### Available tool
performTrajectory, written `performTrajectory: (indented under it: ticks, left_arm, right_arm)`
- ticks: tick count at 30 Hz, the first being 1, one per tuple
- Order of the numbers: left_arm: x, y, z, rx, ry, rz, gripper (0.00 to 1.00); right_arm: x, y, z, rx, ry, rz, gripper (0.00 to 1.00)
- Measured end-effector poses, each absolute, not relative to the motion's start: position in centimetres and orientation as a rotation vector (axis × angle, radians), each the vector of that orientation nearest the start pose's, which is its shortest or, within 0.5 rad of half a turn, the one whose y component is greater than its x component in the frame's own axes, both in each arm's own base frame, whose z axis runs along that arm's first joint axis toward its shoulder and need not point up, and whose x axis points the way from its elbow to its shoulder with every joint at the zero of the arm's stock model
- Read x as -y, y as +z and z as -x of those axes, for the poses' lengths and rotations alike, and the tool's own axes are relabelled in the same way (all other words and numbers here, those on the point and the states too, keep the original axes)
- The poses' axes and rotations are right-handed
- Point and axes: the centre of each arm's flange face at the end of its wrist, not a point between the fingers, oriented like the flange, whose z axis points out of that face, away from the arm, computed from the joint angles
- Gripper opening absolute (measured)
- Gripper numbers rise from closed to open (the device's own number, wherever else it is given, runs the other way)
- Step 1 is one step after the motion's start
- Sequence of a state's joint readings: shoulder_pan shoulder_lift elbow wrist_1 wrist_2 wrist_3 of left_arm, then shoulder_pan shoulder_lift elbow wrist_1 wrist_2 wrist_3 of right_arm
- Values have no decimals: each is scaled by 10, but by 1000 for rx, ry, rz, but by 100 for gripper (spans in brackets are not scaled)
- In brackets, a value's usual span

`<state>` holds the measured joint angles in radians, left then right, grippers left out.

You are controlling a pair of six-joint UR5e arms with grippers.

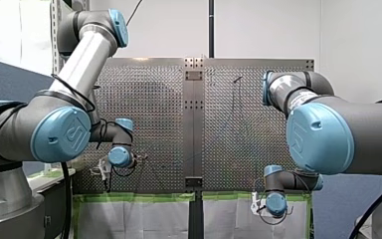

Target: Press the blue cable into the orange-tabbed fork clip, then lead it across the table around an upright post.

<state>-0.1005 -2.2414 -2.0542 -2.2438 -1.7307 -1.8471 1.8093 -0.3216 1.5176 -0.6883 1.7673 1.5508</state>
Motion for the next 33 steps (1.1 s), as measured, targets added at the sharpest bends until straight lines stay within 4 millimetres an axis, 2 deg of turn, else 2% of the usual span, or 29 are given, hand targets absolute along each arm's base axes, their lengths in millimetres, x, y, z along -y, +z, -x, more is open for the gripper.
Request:
performTrajectory:
  ticks: [15,23,33]
  left_arm:
    - [168,16,-482,-1794,-174,308,0]
    - [169,0,-479,-1817,-179,310,0]
    - [163,3,-494,-1789,-210,315,0]
  right_arm:
    - [539,-203,-251,1434,865,-1663,0]
    - [539,-203,-251,1435,864,-1664,0]
    - [538,-203,-251,1434,859,-1662,0]
